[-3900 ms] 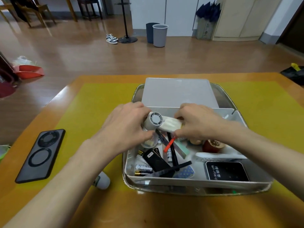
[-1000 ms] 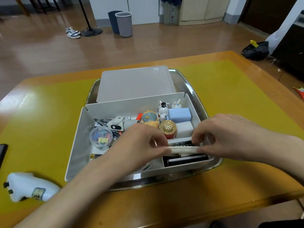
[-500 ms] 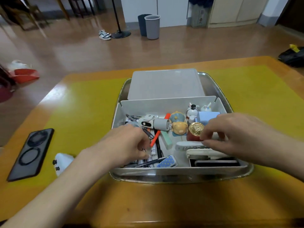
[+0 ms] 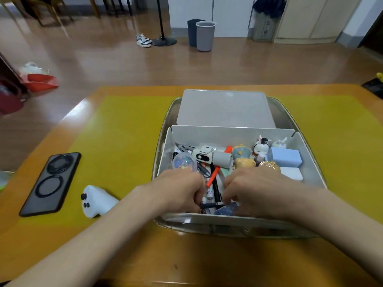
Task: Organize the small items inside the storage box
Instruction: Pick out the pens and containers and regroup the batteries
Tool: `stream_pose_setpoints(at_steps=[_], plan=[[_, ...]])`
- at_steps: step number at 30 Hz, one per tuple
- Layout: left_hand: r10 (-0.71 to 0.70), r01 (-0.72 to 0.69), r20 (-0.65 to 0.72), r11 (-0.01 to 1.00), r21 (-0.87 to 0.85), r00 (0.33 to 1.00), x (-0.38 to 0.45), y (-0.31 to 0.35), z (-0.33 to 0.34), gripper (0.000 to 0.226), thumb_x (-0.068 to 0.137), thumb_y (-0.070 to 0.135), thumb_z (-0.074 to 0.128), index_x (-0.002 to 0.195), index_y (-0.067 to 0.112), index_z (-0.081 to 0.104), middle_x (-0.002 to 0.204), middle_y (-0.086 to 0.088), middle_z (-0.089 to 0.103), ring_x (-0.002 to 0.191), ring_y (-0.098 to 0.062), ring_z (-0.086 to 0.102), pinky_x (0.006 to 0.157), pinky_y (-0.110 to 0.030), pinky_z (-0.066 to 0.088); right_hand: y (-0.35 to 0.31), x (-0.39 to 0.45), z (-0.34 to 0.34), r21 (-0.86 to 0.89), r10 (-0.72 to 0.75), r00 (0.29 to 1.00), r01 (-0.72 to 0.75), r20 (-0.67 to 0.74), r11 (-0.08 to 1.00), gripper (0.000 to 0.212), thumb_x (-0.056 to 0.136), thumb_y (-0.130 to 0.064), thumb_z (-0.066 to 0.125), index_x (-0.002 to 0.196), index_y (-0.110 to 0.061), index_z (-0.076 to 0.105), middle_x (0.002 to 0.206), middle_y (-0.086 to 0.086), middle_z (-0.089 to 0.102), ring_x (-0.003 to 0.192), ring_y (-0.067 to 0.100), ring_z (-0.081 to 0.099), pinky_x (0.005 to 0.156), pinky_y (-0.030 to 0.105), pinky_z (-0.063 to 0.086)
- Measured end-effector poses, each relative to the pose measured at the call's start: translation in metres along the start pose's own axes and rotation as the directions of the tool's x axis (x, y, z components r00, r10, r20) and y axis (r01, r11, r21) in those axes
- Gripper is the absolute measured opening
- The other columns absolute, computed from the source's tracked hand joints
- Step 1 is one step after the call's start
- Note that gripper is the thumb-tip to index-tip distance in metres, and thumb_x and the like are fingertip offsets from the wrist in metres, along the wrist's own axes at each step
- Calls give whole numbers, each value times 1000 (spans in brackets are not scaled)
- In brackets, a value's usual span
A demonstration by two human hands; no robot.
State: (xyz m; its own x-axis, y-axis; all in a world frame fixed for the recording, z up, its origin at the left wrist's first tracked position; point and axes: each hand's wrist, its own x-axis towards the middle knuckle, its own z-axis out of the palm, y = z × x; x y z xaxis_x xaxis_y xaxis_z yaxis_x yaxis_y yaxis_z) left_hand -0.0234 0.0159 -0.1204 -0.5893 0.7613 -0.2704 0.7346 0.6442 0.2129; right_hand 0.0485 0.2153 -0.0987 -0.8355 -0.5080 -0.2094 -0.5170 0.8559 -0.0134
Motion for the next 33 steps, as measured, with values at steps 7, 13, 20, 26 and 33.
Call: stream_pose_setpoints(at_steps=[7, 13, 20, 26, 33], plan=[[-19, 32, -228, 998, 52, 974, -9, -15, -21, 13, 83, 34, 68, 74, 28, 61, 81, 15, 53, 76, -6, 52, 49, -21, 25, 21, -18, -21, 184, 121, 993, -117, -10, 976, 28, 80, -62, 62, 98, -41, 68, 86, -25, 55, 80, -4, 50, 59, 16, 32], [60, -53, -163, 997, 50, 985, -11, 1, -5, 3, 87, 31, 66, 88, 28, 67, 86, 13, 65, 81, -9, 59, 61, -25, 46, 28, -27, -36, 209, 210, 978, -205, -5, 956, 28, 75, -66, 57, 90, -43, 65, 84, -21, 61, 81, 0, 55, 64, 26, 45], [76, -56, -370, 996, 63, 926, -10, -17, -32, 7, 88, 38, 67, 94, 35, 68, 94, 19, 60, 92, -3, 51, 68, -21, 44, 10, -18, -14, 54, 175, 985, -174, -1, 983, 31, 82, -63, 56, 103, -42, 65, 94, -19, 63, 89, 6, 58, 61, 29, 43], [-33, 99, -246, 960, 261, 969, -1, -41, -28, 75, 82, 46, 73, 147, 31, 38, 138, 8, 50, 130, -13, 41, 116, -35, 27, 6, -10, -9, 21, 154, 988, -154, 10, 988, 29, 85, -57, 56, 106, -39, 66, 99, -16, 66, 92, 8, 62, 62, 30, 45], [-28, 99, -278, 965, 244, 960, 2, -41, -23, 81, 81, 54, 68, 149, 27, 34, 128, 7, 51, 121, -14, 45, 113, -36, 28, 26, 5, -22, 219, 352, 888, -295, -297, 930, 30, 86, -61, 49, 97, -39, 65, 85, -21, 59, 83, 6, 54, 64, 33, 45]])
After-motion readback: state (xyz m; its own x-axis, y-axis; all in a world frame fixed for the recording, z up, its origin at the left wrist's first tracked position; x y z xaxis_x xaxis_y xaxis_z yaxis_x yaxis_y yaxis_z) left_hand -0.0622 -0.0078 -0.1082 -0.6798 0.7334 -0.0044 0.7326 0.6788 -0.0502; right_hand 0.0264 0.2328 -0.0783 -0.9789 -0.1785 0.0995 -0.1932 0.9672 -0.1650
